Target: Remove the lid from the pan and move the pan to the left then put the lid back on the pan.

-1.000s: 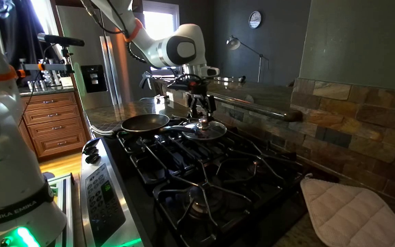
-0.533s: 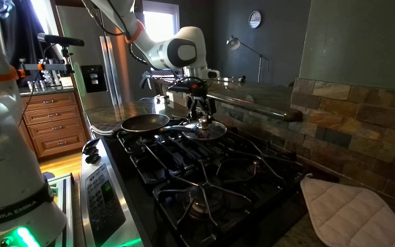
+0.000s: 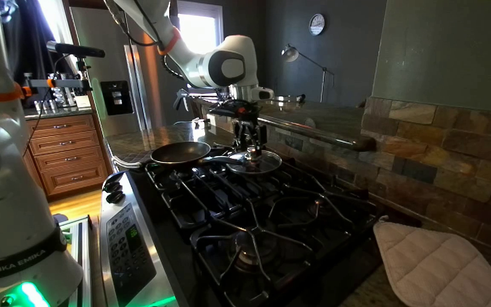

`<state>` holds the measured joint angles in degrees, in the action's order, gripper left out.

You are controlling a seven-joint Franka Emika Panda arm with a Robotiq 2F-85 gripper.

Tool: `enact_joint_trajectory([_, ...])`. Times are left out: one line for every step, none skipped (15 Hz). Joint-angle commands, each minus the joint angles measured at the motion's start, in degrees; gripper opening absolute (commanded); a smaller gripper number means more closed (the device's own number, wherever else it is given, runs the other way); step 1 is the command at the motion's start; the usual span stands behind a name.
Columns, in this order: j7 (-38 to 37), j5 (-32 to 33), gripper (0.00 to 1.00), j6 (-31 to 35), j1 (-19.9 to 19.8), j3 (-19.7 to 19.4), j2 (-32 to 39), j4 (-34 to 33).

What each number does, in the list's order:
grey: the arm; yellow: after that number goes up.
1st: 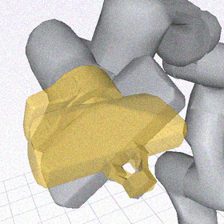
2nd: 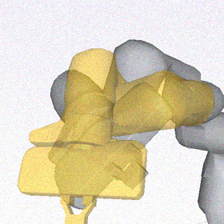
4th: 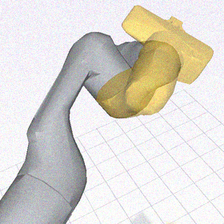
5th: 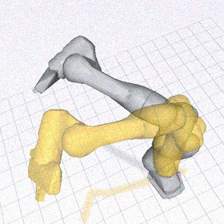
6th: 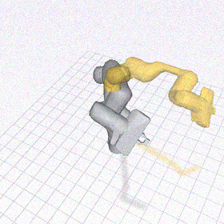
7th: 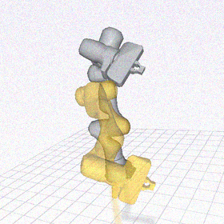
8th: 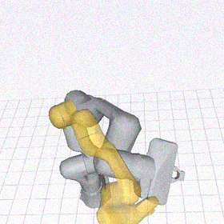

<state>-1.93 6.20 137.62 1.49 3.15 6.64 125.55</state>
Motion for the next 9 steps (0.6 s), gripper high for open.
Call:
enact_joint_trajectory([0.07,-0.91,0.46,1.39,0.62,-0.23,1.58,-1.23])
enact_joint_trajectory([-0.06,-0.68,0.52,1.56,0.68,-0.26,1.74,-1.39])
enact_joint_trajectory([-0.14,-0.57,0.76,1.65,0.69,-0.28,1.88,-1.56])
enact_joint_trajectory([-0.23,-0.46,0.77,1.68,0.72,-0.30,2.00,-1.74])
enact_joint_trajectory([-0.30,-0.29,0.78,1.70,0.74,-0.33,2.10,-1.92])
enact_joint_trajectory([-0.45,-0.08,0.86,1.70,0.82,-0.33,2.26,-2.14])
enact_joint_trajectory([-0.40,-0.11,0.75,1.71,0.86,-0.30,2.34,-2.27])
enact_joint_trajectory([-0.57,0.05,0.49,1.74,0.95,-0.31,2.43,-2.38])
enact_joint_trajectory([-0.60,0.20,0.49,1.68,1.05,-0.29,2.52,-2.55])
